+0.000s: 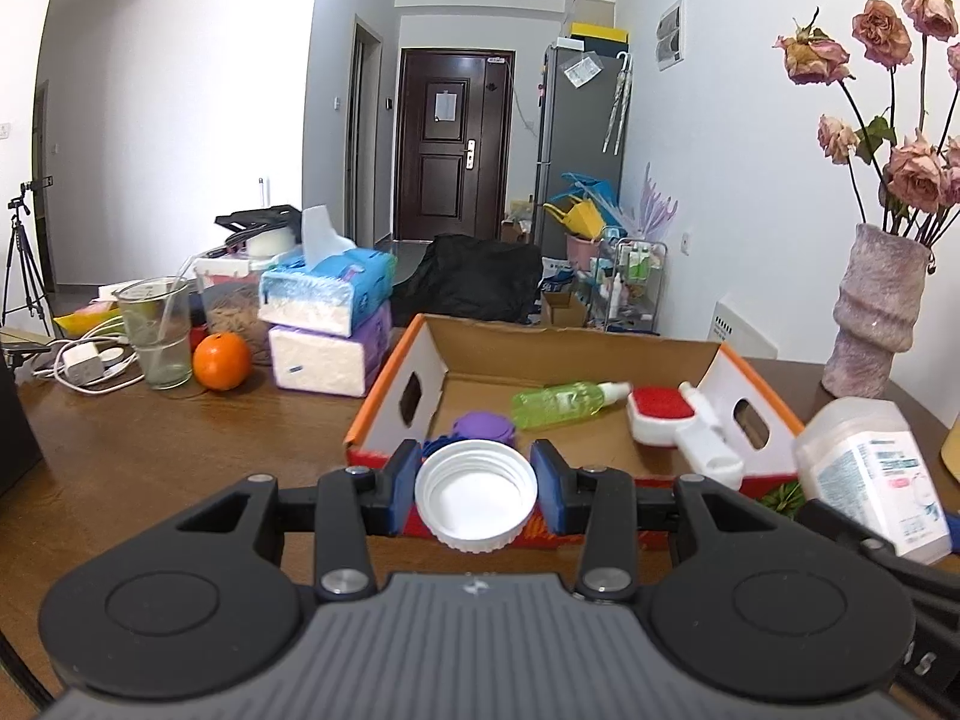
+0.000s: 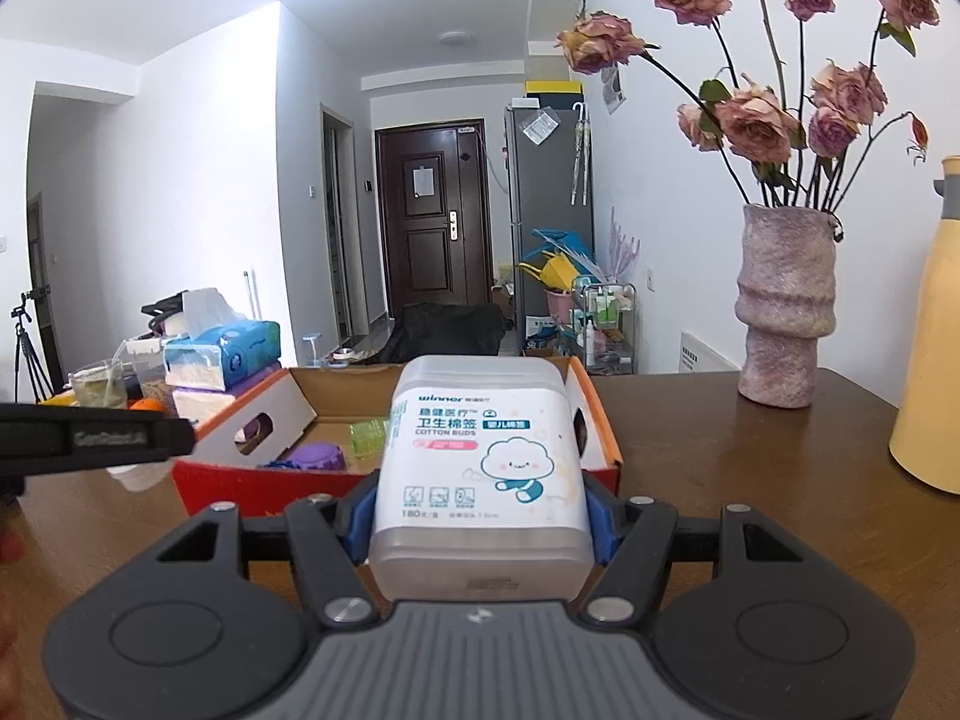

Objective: Organize rigid objects
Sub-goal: 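Carry the cotton-bud container and white cap over the red box, then lower both items into the box and open both tools, then withdraw both tools from the box toward the remaining items, then close the right tool on the white tape roll while the left tool approaches the beige plug adapter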

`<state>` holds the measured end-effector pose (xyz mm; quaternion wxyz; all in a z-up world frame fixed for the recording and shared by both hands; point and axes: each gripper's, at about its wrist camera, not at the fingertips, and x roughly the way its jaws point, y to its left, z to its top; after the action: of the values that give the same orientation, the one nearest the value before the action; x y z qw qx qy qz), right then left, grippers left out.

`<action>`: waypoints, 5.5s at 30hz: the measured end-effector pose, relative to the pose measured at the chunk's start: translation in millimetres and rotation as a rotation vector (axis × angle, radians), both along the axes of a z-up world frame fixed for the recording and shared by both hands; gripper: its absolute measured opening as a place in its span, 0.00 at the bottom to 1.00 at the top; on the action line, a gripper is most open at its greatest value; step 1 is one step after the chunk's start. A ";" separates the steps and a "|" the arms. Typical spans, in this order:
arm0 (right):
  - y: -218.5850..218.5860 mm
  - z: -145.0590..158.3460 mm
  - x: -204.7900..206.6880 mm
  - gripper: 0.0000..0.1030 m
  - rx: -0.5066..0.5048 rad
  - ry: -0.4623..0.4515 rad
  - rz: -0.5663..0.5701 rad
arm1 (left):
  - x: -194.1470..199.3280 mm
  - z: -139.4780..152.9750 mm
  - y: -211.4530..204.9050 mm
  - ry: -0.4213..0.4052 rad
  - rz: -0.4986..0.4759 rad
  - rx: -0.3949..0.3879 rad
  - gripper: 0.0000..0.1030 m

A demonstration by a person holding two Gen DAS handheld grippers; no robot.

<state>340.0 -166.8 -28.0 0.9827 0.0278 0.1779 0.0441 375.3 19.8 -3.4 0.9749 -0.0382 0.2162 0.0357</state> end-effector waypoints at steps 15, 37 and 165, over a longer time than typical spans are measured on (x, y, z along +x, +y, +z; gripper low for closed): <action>16.9 5.8 38.5 0.62 0.007 -0.019 0.034 | 36.4 9.2 -1.8 -0.039 0.014 -0.040 0.40; 23.0 6.0 96.5 0.62 0.015 -0.013 0.046 | 89.3 3.4 -3.8 -0.020 0.020 -0.023 0.40; -6.9 -1.4 -63.7 1.00 -0.070 0.127 0.038 | -69.7 -19.8 3.5 0.092 0.011 0.033 1.00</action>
<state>276.3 -173.8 -29.4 0.9687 -0.0072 0.2419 0.0547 305.6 23.3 -23.2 0.9643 -0.0218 0.2598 0.0461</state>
